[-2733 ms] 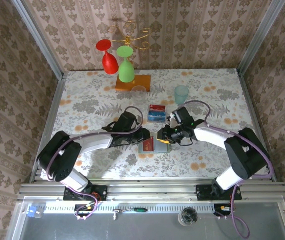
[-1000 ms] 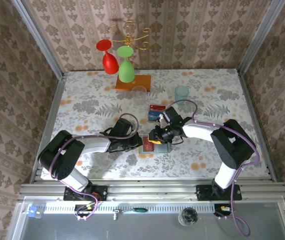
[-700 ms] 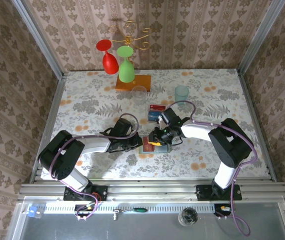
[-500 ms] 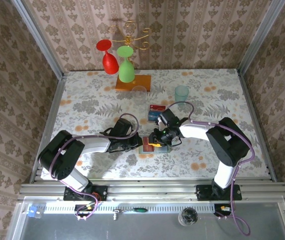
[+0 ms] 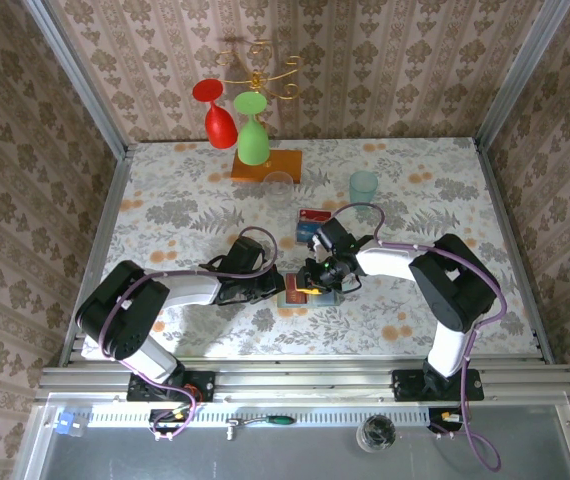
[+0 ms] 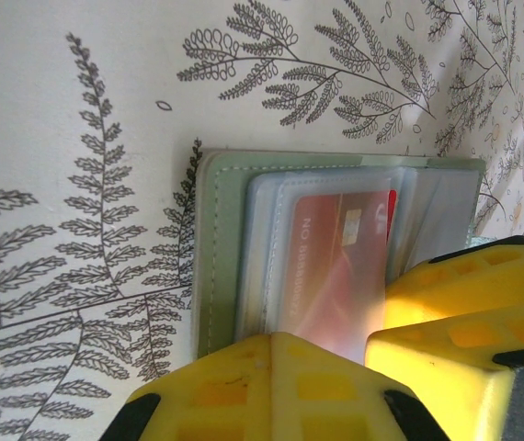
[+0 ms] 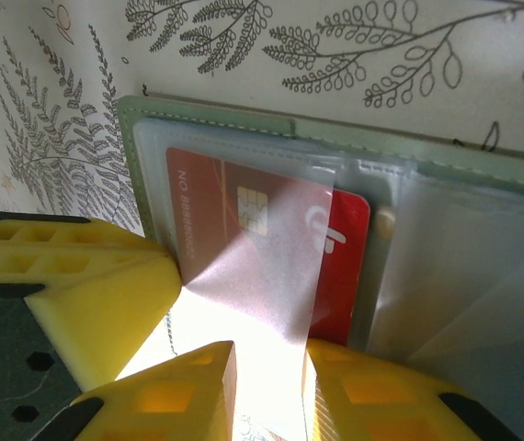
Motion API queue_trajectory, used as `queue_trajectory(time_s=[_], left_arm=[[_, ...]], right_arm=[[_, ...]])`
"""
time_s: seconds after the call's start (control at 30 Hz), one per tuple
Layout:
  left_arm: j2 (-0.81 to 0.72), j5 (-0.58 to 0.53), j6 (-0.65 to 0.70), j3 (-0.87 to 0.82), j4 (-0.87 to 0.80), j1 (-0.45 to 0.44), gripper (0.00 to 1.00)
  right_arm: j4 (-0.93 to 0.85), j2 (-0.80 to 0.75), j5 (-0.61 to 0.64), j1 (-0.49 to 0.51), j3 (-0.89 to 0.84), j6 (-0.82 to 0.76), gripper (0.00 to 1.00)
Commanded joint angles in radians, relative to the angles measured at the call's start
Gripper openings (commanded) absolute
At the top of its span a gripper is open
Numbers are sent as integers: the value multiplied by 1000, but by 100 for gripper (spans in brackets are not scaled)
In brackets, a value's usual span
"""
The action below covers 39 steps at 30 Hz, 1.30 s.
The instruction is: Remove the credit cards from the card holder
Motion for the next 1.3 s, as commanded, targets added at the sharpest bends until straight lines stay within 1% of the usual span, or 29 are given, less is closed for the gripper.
queue_trajectory(time_s=[0.0,0.2,0.5,0.73,1.0,1.27], left_arm=[[7,-7,25,-23,-24,10,0],[4,-6,25,-28,-25,10,0],[8,-5,26,-28,-24,11,0],[-22,2,26,-14,-37,13,0],[-81,4,57,59,-129,11,0],[-45,23,62,75,-127,-5,0]], right_arm=[[-49,21,37,11,30,-19,25],[-190,21,150,33,80,-55,26],[-307,12,244,52,142,-88,27],[-300,-3,233,56,146,-87,27],[-281,-46,229,55,134,-76,27],[-261,-66,225,46,114,-65,27]])
